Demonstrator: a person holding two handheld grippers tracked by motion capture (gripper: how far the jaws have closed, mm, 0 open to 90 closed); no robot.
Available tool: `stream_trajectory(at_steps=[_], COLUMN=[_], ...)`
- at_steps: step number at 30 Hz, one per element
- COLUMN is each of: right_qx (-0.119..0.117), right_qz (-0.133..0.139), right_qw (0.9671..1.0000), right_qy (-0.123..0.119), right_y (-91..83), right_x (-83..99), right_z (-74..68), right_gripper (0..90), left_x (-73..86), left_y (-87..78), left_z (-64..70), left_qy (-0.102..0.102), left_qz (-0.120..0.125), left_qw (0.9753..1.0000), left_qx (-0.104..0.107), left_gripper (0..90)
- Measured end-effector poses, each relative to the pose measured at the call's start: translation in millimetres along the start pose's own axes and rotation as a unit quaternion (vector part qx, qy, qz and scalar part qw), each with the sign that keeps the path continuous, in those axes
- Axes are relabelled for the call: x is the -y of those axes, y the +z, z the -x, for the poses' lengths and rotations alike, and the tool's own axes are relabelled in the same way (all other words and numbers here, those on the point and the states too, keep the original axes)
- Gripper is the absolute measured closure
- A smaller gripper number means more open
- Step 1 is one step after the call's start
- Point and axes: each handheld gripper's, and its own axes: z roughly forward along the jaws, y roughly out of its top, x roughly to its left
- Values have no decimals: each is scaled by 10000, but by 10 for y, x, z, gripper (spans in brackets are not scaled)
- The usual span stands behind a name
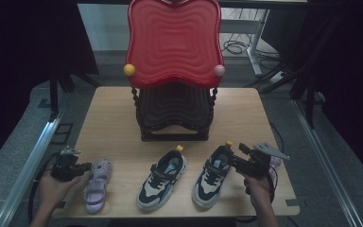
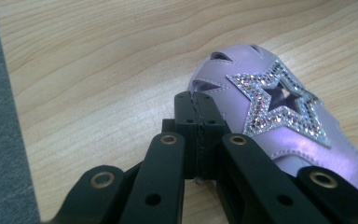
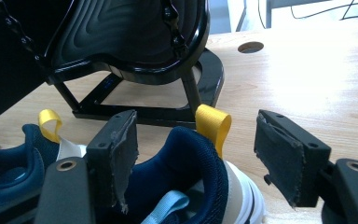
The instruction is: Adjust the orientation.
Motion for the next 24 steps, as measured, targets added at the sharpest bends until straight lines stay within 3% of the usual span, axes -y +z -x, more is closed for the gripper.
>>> stream_trajectory(at_steps=[5,11,15,17,19,22,24], right_qx=[-42,-107,-163,-171,-287,-597,-614], right_qz=[-22,0,18,3,92,199,124], right_qw=[10000,9999,9999,9998,9994,9966,9954], right_qy=[13,7,-11,-59,-186,-541,-731], right_y=[17,9,5,19,32,68,95], right_x=[5,4,-8,-12,-15,-8,6], right_z=[-14,-35,-47,-40,-47,-126,-184], right_gripper=[310,309,310,307,306,306,307], left_x=[-39,-73,-110,-138,-176,-244,-306], left_y=[43,63,-84,-166,-253,-318,-328], left_z=[-17,7,22,58,159,288,367], left_qy=[-49,-78,-28,80,302,365,413], left_qz=[4,33,342,614,1048,1366,1407], left_qw=[9999,9999,9994,9979,9933,9897,9891], left_qx=[114,100,-45,-183,-378,-224,-114], left_gripper=[896,874,824,740,586,446,385])
